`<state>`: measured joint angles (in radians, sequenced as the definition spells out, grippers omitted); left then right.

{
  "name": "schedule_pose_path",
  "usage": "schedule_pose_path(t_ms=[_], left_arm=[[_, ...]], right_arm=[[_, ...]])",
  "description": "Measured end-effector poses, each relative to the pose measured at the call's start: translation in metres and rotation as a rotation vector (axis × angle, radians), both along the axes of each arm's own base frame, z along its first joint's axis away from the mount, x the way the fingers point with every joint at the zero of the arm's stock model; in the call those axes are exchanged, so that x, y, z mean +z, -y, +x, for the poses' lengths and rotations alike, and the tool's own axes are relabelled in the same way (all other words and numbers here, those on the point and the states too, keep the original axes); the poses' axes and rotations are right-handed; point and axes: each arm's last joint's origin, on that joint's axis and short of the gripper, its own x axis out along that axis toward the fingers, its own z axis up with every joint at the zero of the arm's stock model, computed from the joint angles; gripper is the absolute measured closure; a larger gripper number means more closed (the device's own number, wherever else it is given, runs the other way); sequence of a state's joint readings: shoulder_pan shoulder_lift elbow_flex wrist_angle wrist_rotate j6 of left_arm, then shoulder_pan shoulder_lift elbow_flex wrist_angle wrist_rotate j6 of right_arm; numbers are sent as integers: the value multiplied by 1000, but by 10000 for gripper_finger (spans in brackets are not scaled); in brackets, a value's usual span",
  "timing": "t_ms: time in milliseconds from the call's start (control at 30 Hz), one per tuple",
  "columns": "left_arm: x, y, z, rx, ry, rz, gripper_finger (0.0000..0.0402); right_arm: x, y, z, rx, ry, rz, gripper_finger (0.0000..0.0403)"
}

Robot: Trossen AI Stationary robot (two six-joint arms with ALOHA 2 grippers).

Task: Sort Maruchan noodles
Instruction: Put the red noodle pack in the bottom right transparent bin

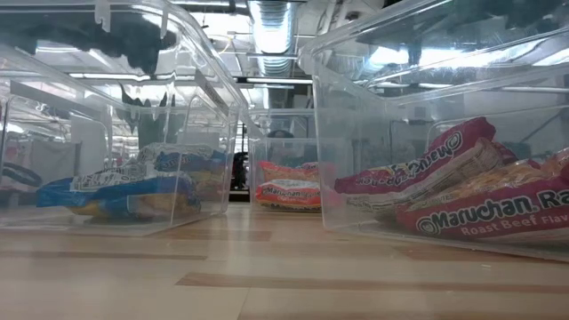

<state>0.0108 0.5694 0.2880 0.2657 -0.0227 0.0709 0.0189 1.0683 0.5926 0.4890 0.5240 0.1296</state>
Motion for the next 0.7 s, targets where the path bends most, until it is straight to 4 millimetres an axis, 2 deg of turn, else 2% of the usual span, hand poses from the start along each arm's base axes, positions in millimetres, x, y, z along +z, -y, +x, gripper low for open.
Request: schedule_pose_path(t_ms=[133,233,300,400,567,700], left_arm=[[-2,-1,0,8,-3,-12,401],[0,-1,0,7,16,-7,401],[2,-1,0,8,36,-6,401],[2,-1,0,8,38,-23,401],[2,-1,0,8,37,-48,401],[2,-1,0,9,34,-56,401]], right_arm=[[2,1,0,-3,20,-3,365],[10,2,-1,-10,108,-2,365],[22,2,-3,1,152,-5,365],[48,-5,-7,106,142,-18,365],[92,-25,-18,207,-68,101,360],[109,-45,-29,195,-313,207,338]])
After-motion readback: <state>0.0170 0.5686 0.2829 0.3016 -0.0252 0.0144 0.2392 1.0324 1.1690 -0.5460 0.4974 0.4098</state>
